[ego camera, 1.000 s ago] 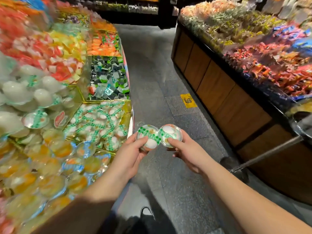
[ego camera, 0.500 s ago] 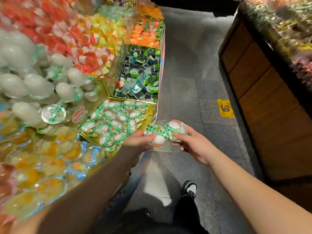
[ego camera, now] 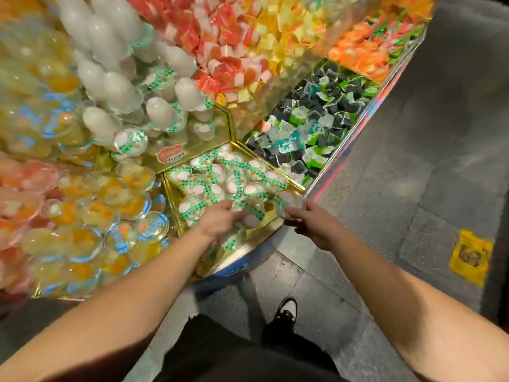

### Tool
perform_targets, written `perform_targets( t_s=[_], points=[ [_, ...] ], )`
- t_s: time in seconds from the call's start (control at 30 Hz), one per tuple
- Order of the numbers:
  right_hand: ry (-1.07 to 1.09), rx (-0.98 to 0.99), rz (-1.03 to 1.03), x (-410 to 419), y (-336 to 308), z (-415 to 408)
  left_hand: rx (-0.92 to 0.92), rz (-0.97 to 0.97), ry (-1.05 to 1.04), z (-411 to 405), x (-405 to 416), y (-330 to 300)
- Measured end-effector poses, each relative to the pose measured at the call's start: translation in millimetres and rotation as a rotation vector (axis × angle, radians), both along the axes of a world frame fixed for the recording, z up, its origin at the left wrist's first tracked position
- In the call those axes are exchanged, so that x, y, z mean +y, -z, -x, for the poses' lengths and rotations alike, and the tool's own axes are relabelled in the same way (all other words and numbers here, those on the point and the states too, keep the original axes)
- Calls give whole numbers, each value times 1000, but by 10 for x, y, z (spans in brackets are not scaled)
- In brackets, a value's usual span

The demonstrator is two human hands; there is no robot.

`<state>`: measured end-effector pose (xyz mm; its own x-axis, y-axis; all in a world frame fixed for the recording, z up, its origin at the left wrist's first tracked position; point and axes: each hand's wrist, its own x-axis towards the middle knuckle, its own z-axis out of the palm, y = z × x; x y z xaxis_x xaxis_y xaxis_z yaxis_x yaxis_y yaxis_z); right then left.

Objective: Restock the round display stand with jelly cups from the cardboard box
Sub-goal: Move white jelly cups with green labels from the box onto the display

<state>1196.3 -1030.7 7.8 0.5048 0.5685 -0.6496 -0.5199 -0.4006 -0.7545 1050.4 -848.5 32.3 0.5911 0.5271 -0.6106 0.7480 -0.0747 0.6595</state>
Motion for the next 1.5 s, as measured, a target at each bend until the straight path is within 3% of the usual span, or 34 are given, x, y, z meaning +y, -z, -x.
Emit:
perform_targets(
  t_s=[0.07, 0.27, 0.57, 0.73, 1.2, 1.5],
  points=[
    [-29, -1, 33, 42, 128, -175, 85, -76, 0, -135, -15, 107],
    [-47, 84, 48, 227, 395, -419, 110, 19, -91, -443, -140, 398],
    [-154, 28, 76, 360, 597, -503, 242, -268, 3, -402, -255, 648],
    [-273, -110, 150, 327, 670, -557, 250, -313, 32, -404, -349, 741],
    [-478, -332, 307, 459, 725, -581, 248, -660, 165, -382, -438, 829],
    [-671, -586, 421, 517, 742, -594, 290, -845, 273, -247, -352, 958]
  ],
)
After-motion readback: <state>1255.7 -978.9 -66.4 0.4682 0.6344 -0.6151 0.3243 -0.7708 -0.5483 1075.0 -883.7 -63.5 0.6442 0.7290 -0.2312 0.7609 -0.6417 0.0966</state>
